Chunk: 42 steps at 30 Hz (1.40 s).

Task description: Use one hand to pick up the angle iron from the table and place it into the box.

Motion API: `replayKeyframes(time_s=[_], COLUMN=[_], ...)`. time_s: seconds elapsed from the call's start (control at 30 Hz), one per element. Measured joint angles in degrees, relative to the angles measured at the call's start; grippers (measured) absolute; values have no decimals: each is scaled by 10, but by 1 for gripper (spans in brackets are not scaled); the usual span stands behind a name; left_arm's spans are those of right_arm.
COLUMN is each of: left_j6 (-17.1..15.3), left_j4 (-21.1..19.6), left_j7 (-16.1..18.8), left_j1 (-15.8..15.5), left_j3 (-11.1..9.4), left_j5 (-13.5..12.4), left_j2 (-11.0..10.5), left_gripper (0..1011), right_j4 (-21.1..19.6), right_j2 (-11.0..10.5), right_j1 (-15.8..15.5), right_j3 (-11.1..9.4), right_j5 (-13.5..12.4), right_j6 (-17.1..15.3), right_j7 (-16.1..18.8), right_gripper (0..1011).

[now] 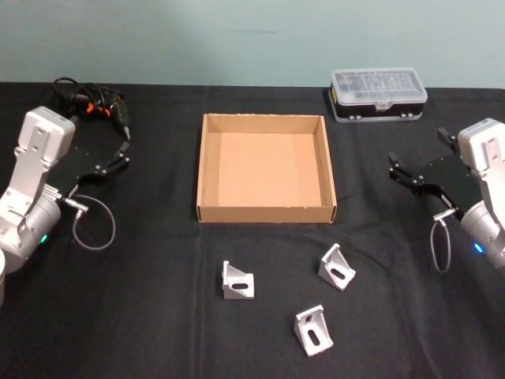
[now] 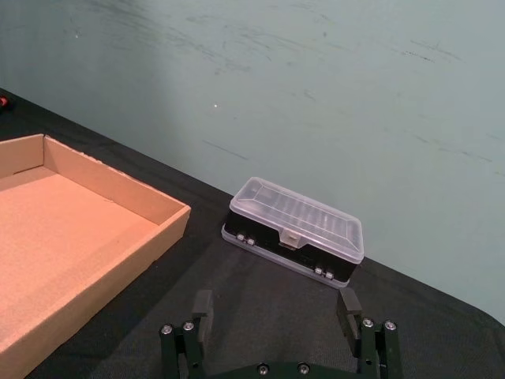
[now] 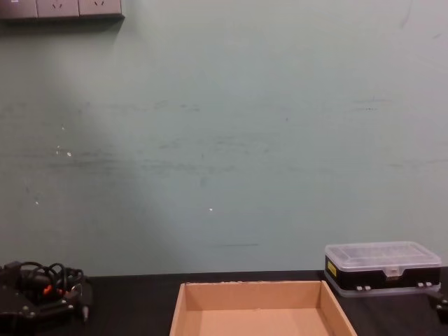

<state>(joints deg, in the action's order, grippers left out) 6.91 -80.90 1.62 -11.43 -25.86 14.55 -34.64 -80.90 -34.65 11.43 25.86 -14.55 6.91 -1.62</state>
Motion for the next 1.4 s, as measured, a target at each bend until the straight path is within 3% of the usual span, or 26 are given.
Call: replayKeyframes(time_s=[0.9, 1.13, 1.4], left_j6=[0, 0, 0], left_j4=[0, 0, 0], left_j7=[0, 0, 0], left_j1=[0, 0, 0], left_j3=[0, 0, 0], left_j5=[0, 0, 0], left_j2=[0, 0, 0], left_gripper=[1000, 1000, 1000], right_j4=[0, -25, -76], right_j2=[0, -6, -33], right_j1=[0, -13, -37], right_j3=[0, -23, -55], right_j5=[0, -53, -144], right_j6=[0, 1, -34], right_j7=[0, 63, 167], right_gripper=[1000, 1000, 1000])
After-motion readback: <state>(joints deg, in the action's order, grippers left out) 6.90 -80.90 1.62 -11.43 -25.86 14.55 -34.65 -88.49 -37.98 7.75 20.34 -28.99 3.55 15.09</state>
